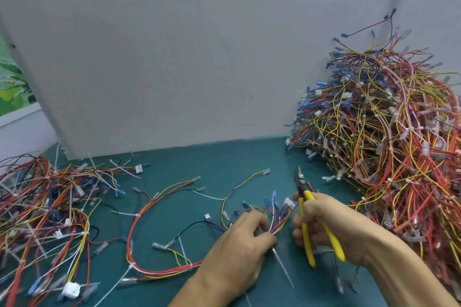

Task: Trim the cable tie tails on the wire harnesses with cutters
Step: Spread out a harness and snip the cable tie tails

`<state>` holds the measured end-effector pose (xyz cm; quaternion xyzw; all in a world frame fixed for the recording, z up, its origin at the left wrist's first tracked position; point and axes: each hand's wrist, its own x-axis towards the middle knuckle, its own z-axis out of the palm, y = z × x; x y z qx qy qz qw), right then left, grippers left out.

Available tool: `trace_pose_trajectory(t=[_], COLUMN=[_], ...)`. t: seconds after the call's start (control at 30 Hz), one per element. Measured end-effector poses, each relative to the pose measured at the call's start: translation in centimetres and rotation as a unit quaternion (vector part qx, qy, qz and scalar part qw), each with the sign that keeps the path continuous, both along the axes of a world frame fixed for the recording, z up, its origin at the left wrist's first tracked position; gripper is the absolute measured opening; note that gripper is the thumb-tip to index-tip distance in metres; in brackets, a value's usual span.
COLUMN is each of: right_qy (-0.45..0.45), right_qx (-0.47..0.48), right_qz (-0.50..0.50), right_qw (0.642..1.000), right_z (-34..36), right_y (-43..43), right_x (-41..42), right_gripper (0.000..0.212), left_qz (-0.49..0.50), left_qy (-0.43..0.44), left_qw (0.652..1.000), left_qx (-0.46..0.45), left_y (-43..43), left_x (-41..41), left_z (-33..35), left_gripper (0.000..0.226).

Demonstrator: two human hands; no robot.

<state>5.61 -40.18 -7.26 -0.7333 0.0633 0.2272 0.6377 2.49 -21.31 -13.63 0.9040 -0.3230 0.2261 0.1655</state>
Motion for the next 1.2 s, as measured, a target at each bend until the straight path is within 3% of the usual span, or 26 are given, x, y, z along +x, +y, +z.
trace_pose_trajectory(t=[0.1,0.2,0.3,0.37,0.47,0.67,0.8,0.97,1.2], right_qy=[-0.08,-0.176,-0.29,-0.335,-0.368,-0.392,-0.414,-0.42,-0.423], right_qx=[-0.073,-0.134,-0.296,-0.36,-0.42,-0.501,-0.536,-0.554,-0.564], right_qz=[0.014,0.022,0.073,0.112,0.156,0.209,0.219,0.254,0.258], right_qw=[0.994,0.975,0.907,0.864,0.815,0.742,0.702,0.672,0.66], right_z=[-0.1,-0.4,0.2,0.5,0.3,-1.3,-1.1,-1.2,-1.3], right_y=[0.2,0.4,0.2,0.2,0.6,-0.3,-1.3,-1.6,-1.6], right_x=[-0.3,-0.3,0.0,0.2,0.5,0.4,0.4,0.0,0.1], right_gripper=[0.016,0.012,0.022,0.025,0.013,0.01,0.027,0.029,0.03], left_qz=[0.009,0.052,0.104,0.117,0.119,0.108,0.119,0.117,0.121], left_qy=[0.005,0.095,0.219,0.245,0.263,0.27,0.269,0.272,0.268], left_qw=[0.995,0.964,0.916,0.909,0.907,0.898,0.888,0.89,0.892], left_qx=[-0.102,-0.242,-0.32,-0.316,-0.308,-0.331,-0.353,-0.347,-0.344], left_y=[-0.1,-0.1,0.0,0.0,0.3,0.9,0.8,0.6,0.5], left_x=[0.1,0.0,-0.1,0.0,0.1,0.3,0.4,0.3,0.2], left_z=[0.0,0.3,0.7,0.8,1.2,1.2,1.0,0.9,0.9], left_gripper=[0.002,0.01,0.027,0.026,0.027,0.019,0.019,0.023,0.026])
